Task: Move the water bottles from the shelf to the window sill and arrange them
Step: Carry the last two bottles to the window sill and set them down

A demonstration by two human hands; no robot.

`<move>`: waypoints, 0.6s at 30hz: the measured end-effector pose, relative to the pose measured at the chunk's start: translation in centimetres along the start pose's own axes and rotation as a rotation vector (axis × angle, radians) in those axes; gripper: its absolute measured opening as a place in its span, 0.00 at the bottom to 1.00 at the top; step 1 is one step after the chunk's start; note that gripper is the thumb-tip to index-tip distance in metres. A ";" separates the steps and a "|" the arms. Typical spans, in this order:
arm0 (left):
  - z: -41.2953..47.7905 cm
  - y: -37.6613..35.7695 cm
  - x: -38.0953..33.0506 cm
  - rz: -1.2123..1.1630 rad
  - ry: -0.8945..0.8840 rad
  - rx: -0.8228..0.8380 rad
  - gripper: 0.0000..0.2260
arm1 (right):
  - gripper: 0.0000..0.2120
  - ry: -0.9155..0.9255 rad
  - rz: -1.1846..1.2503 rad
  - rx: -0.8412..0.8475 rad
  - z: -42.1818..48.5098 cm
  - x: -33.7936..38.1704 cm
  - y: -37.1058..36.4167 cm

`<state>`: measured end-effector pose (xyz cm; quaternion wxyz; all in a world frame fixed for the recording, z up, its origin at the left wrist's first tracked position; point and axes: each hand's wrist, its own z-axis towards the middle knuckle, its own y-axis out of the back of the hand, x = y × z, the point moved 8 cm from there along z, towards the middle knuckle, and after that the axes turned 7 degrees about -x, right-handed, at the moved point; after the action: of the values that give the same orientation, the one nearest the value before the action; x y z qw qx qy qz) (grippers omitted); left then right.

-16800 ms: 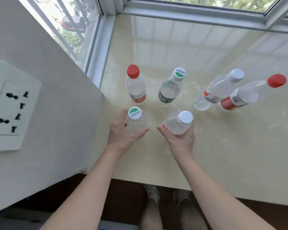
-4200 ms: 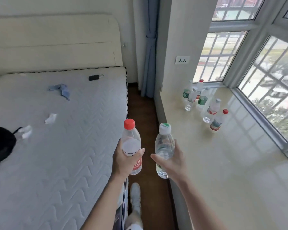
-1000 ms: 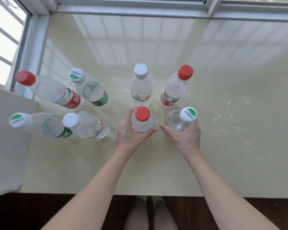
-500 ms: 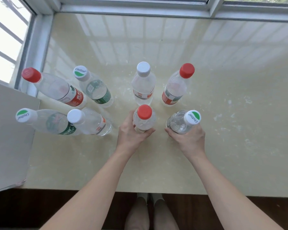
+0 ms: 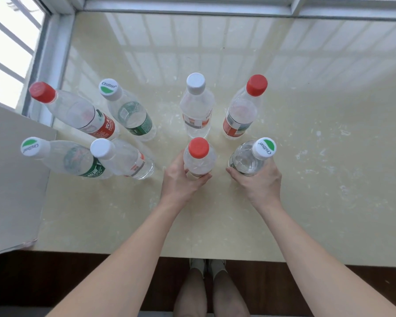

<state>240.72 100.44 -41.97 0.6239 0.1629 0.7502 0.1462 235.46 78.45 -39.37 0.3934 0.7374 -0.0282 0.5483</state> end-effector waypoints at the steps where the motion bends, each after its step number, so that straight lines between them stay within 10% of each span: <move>1: 0.0 0.0 0.1 0.015 0.000 -0.008 0.30 | 0.31 -0.003 0.001 -0.007 0.0 0.0 -0.1; 18: -2.5 1.8 1.3 0.230 0.107 0.054 0.40 | 0.48 -0.234 -0.030 0.168 -2.7 -3.3 -0.3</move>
<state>238.18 102.59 -41.93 0.5575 0.2566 0.7624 0.2051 232.18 79.00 -42.05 0.3326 0.8269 -0.0171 0.4532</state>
